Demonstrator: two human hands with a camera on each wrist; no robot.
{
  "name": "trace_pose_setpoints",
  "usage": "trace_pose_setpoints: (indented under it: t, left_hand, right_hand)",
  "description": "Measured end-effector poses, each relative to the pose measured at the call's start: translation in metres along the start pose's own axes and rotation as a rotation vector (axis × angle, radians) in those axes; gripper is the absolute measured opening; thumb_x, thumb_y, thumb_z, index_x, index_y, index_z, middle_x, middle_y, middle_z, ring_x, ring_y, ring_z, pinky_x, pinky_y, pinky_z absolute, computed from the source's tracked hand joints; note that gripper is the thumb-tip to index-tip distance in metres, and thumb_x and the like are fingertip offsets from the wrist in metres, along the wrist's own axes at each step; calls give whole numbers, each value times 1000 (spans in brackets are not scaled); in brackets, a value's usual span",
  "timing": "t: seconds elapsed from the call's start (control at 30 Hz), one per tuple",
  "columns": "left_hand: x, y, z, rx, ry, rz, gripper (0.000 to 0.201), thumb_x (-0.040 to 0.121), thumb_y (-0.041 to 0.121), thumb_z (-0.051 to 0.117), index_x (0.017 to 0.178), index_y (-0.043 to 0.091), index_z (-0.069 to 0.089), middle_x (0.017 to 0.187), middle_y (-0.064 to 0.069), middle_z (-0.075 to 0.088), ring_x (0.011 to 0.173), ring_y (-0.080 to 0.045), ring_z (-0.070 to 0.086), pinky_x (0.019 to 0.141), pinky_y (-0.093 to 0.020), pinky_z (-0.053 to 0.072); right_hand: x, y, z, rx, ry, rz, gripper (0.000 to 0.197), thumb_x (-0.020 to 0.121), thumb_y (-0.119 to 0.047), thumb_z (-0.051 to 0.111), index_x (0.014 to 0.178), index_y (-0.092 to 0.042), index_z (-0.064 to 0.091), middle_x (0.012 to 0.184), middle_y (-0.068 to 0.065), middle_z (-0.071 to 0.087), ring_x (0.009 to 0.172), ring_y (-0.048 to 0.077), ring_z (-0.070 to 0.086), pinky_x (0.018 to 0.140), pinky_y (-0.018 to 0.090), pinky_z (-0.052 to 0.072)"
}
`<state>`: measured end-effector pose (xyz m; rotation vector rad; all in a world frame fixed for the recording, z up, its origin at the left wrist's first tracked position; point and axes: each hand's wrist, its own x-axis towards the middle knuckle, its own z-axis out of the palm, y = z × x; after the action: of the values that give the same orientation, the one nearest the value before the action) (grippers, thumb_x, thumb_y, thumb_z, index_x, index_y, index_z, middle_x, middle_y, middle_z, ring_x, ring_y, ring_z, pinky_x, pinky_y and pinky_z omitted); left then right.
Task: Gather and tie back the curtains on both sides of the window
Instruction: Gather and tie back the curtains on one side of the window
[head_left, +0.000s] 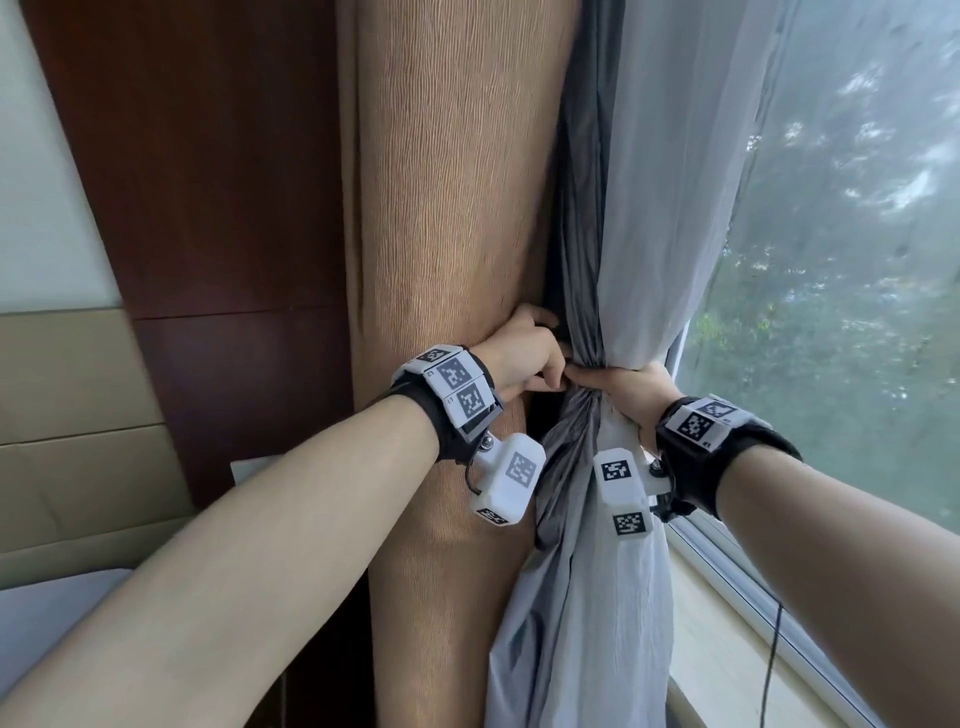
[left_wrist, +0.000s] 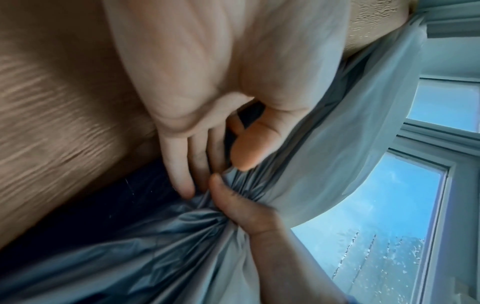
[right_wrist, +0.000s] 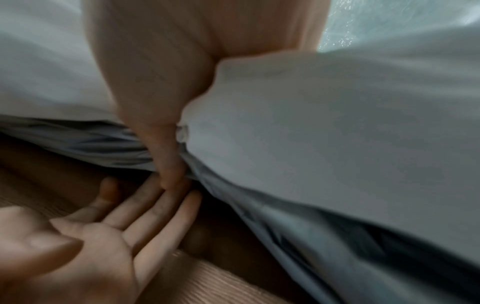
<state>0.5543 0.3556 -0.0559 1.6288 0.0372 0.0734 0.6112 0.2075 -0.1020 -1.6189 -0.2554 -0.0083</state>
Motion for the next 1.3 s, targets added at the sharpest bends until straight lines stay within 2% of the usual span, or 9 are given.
trace_pose_setpoints:
  t: [0.1,0.27,0.43,0.53,0.8,0.87,1.03,1.13,1.3]
  left_hand:
    - [1,-1,-3,14,-5,-38,59,75,-27,40,117,13,55,130,-24,53,121,-35,54,85,-51,60]
    - [-1,-3,-9,59,-20,-71,71,78,-23,45,139,13,53,140,-19,57,133,-32,52,107,-51,48]
    - [1,-4,-5,100,-77,-92,105,54,-9,58,154,21,43,144,-10,58,138,-31,47,116,-56,40]
    - [2,-6,0,101,-143,-100,108,44,-4,57,148,21,48,142,-6,63,136,-28,53,118,-55,37]
    - [-4,-1,-2,56,-112,-30,72,59,-16,53,125,11,61,132,-29,63,126,-42,62,100,-47,53]
    - [-4,-2,-7,46,-110,-30,70,59,-16,52,123,11,60,121,-28,64,118,-42,64,102,-50,53]
    - [-8,-2,-17,35,-197,-70,62,76,-21,45,123,18,59,116,-20,58,114,-33,59,98,-50,56]
    - [-11,0,-19,68,-155,-73,72,57,-5,58,124,21,64,115,-16,62,113,-26,60,89,-41,55]
    - [-7,-3,-12,54,-45,-67,82,44,-3,58,126,3,59,139,-20,61,134,-32,52,107,-49,46]
  right_hand:
    - [4,2,-3,10,38,23,36,77,-15,92,107,-14,72,107,9,78,99,29,75,98,49,60]
    - [3,5,-4,-19,-2,-10,33,76,-17,92,102,-19,71,105,7,78,99,29,74,99,51,59]
    - [-1,1,-3,-57,-87,25,50,62,-28,98,106,-21,75,104,3,80,101,28,75,100,50,58]
    - [0,0,-4,-74,-125,26,64,52,-34,99,110,-19,78,102,2,82,100,27,77,100,52,59]
    - [-6,-1,-4,-8,-98,-60,22,82,-4,85,95,-20,76,94,-1,81,101,22,76,92,38,60]
    - [-4,2,-4,5,-84,-25,20,83,-7,85,97,-18,76,96,4,81,100,26,76,98,46,59]
    - [1,7,-3,27,-55,20,34,78,-16,90,108,-15,74,106,9,80,103,32,75,102,54,57]
    - [0,6,-3,51,-71,36,49,71,-22,92,115,-13,73,106,8,81,102,31,76,102,52,57]
    - [-3,1,-1,39,-169,57,64,62,-23,97,121,-11,74,111,6,80,109,29,75,107,50,54]
